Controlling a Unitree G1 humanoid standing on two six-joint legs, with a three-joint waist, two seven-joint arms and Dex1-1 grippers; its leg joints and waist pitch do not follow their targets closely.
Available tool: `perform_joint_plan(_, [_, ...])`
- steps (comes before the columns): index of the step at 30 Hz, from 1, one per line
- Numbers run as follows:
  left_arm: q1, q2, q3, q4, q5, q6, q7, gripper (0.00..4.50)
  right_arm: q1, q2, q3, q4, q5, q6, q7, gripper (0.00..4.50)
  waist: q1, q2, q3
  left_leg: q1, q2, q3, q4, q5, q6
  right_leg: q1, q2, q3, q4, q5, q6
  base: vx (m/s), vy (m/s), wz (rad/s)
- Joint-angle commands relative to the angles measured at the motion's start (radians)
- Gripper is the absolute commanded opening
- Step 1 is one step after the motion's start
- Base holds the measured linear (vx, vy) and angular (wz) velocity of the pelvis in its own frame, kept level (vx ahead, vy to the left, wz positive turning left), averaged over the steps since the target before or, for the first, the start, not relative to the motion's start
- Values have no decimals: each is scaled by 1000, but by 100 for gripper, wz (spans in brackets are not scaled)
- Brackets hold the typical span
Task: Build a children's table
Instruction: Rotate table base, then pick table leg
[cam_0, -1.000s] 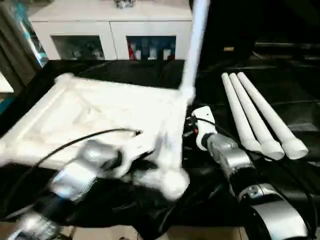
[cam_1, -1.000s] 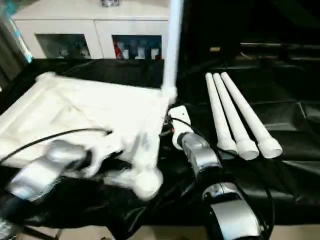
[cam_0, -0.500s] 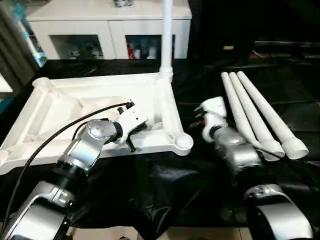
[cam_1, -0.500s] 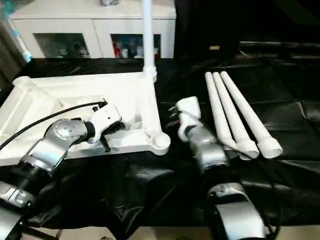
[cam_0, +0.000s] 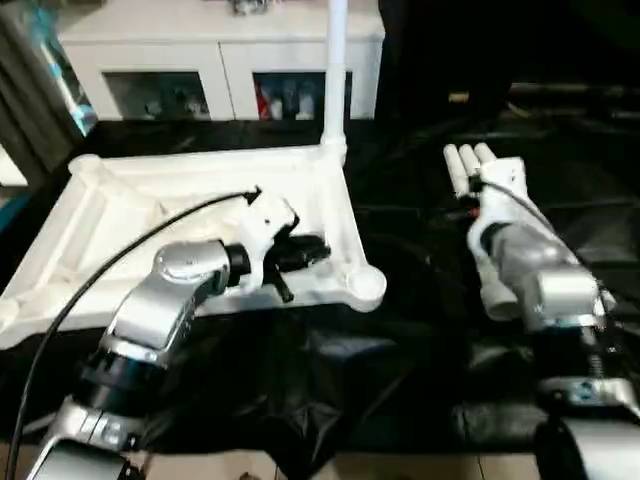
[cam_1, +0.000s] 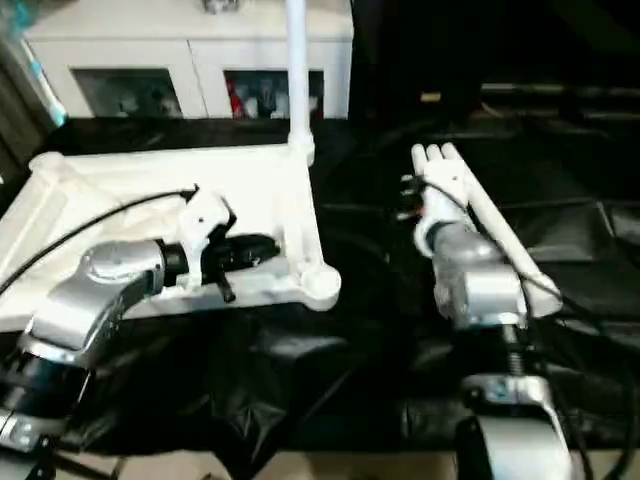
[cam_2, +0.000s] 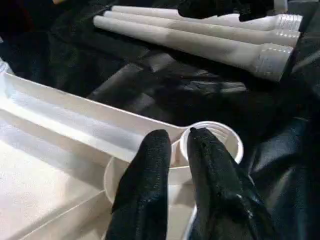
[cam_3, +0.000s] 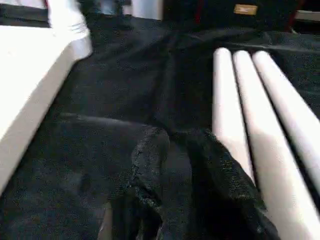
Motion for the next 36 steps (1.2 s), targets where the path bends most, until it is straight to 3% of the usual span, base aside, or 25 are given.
perform_joint_plan(1, [13,19,-5,-50,-19,46,-23,123,-3,-20,0,-71,-3,112,-6,134,1,-15,-73,3,23,-5,-62,-83,44,63,-49,47,-61,-146,-188,0,0,0])
perform_joint_plan(4, [17,28,-9,-90,-37,80,-31,148,-4,-32,-2,-100,2,170,-13,160,-2,-19,-71,3,22,-3,-62,-92,48,61,-50,46,-66,-171,-186,0,0,0])
perform_joint_plan(5, [19,29,-8,-104,-46,92,-30,156,-4,-35,-3,-107,4,191,-15,169,-3,-26,-71,3,23,-2,-62,-93,47,62,-51,47,-66,-181,-185,0,0,0])
perform_joint_plan(6, [19,33,-10,-120,-59,106,-39,161,-8,-39,-5,-110,2,214,-17,178,-2,-22,-70,4,23,-4,-63,-97,44,61,-51,46,-65,-194,-184,0,0,0])
perform_joint_plan(9, [23,51,-19,-178,-84,159,-65,180,-14,-52,-1,-122,-5,275,-19,204,-3,-26,-68,4,24,-4,-64,-109,31,60,-51,47,-67,-233,-171,0,0,0])
perform_joint_plan(12, [20,55,-11,-206,-102,190,-69,202,-28,-61,6,-128,-9,312,-17,231,-3,-26,-69,4,22,-3,-62,-89,29,60,-49,48,-65,-207,-167,0,0,0])
perform_joint_plan(16, [17,55,-16,-218,-104,210,-62,238,-34,-65,5,-119,-7,319,-17,264,-2,-27,-70,2,21,-3,-60,-78,31,61,-50,48,-64,-193,-168,0,0,0])
perform_joint_plan(17, [16,57,-18,-225,-110,220,-61,245,-36,-63,3,-116,-5,325,-18,269,1,-22,-70,4,21,-4,-61,-77,30,62,-51,47,-63,-191,-170,0,0,0])
perform_joint_plan(19, [8,71,-28,-244,-119,245,-72,274,-41,-53,-7,-109,4,349,-24,298,2,-28,-71,2,21,-4,-61,-73,31,63,-50,47,-61,-178,-174,0,0,0])
perform_joint_plan(22, [3,76,-35,-246,-116,250,-74,295,-45,-52,-8,-102,6,355,-23,318,3,-28,-70,2,20,-4,-60,-69,32,63,-50,47,-61,-177,-176,0,0,0])
perform_joint_plan(23, [-2,78,-40,-250,-113,252,-75,295,-55,-58,5,-86,-6,377,-28,318,5,-37,-70,2,20,-3,-61,-70,31,64,-50,47,-60,-188,-172,0,0,0])
perform_joint_plan(24, [-3,79,-41,-250,-112,252,-75,319,-57,-59,7,-82,-8,380,-29,341,8,-31,-70,4,21,-3,-61,-69,27,61,-52,47,-61,-195,-170,0,0,0])
perform_joint_plan(29, [-2,89,-55,-269,-106,264,-80,335,-87,-69,11,2,-24,386,-43,350,12,-35,-69,7,22,-3,-62,-81,7,60,-51,47,-59,-186,-172,0,0,0])
perform_joint_plan(32, [4,98,-66,-278,-113,267,-89,335,-104,-78,7,78,-29,350,-40,350,17,-35,-71,5,21,-2,-60,-68,7,62,-51,48,-56,-149,-180,0,0,0])
perform_joint_plan(33, [3,99,-68,-276,-115,266,-92,335,-109,-79,5,97,-29,341,-40,350,16,-30,-71,6,20,-2,-58,-65,6,62,-49,48,-55,-134,-185,0,0,0])
perform_joint_plan(36, [-2,100,-76,-263,-114,256,-98,335,-120,-81,1,146,-27,325,-36,350,18,-32,-73,4,20,-2,-57,-62,10,66,-50,48,-52,-115,-196,0,0,0])
